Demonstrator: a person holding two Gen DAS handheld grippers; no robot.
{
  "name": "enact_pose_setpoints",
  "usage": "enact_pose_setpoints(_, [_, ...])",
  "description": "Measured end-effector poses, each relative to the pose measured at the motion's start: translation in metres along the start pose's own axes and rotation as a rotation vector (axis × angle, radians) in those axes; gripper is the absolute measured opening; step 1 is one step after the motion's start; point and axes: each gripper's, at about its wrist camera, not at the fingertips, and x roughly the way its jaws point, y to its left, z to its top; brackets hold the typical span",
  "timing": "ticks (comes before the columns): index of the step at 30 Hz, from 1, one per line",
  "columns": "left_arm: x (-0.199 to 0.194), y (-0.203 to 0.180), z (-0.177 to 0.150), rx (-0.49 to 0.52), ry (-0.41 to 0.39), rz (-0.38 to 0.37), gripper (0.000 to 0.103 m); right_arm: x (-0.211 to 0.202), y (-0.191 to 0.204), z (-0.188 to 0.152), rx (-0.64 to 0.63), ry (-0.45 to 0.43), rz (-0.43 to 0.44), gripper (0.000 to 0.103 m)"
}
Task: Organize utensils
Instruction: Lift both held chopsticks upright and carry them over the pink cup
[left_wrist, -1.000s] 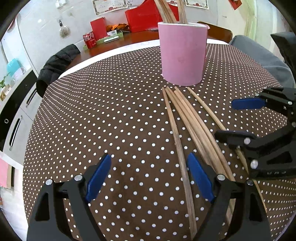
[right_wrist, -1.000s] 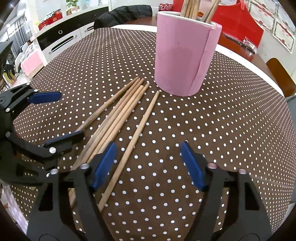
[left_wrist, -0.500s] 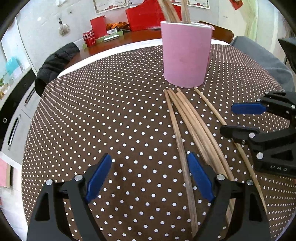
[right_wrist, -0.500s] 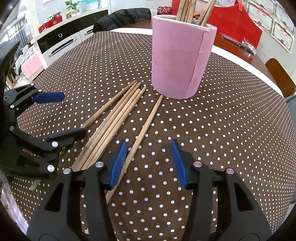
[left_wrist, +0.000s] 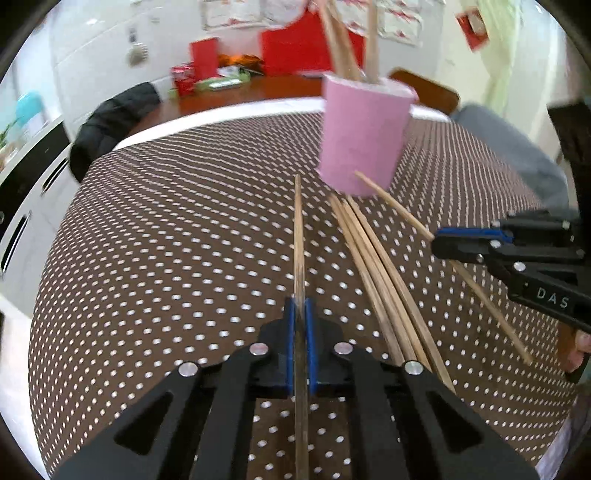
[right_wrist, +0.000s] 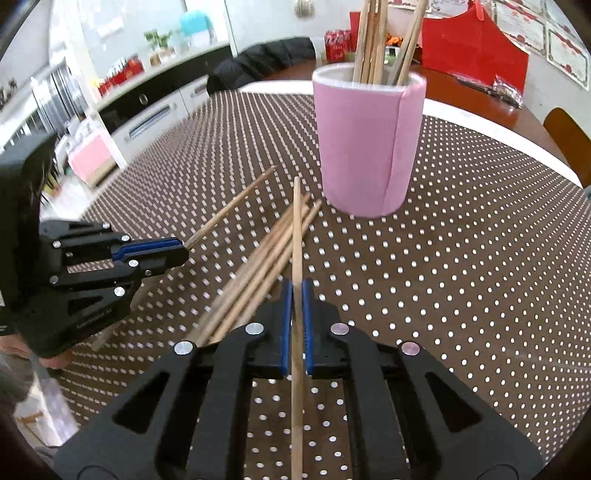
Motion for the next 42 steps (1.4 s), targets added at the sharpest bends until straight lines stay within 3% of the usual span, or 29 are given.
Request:
enact_pose_setpoints(8, [-0.043, 0.011, 0.018, -0.096, -0.203, -0.046, 0.006, -0.037, -0.001, 0.01, 0.028, -0.17, 0.076, 0.006])
enact_pose_setpoints(19, [-0.091, -0.016, 0.083, -0.047, -0.54, -0.131, 0.006, -0.093, -0.016, 0.039, 0.085, -0.445, 0.109, 0.006])
enact_pose_setpoints(29, [-0.108, -0.03, 0.14, -0.047, -0.797, -0.224, 0.006, -0.134, -0.035, 0.104, 0.088, -0.616, 0.103, 0.006])
enact_pose_setpoints(36, [-0.089, -0.032, 0.174, -0.074, -0.911, -0.268, 0.006, -0.137, -0.046, 0.145, 0.08, -0.726, 0.062, 0.006])
enact_pose_setpoints(42, [-0.058, -0.036, 0.183, -0.11, -0.932, -0.26, 0.006, -0.121, -0.065, 0.156, 0.109, -0.76, 0.036, 0.006])
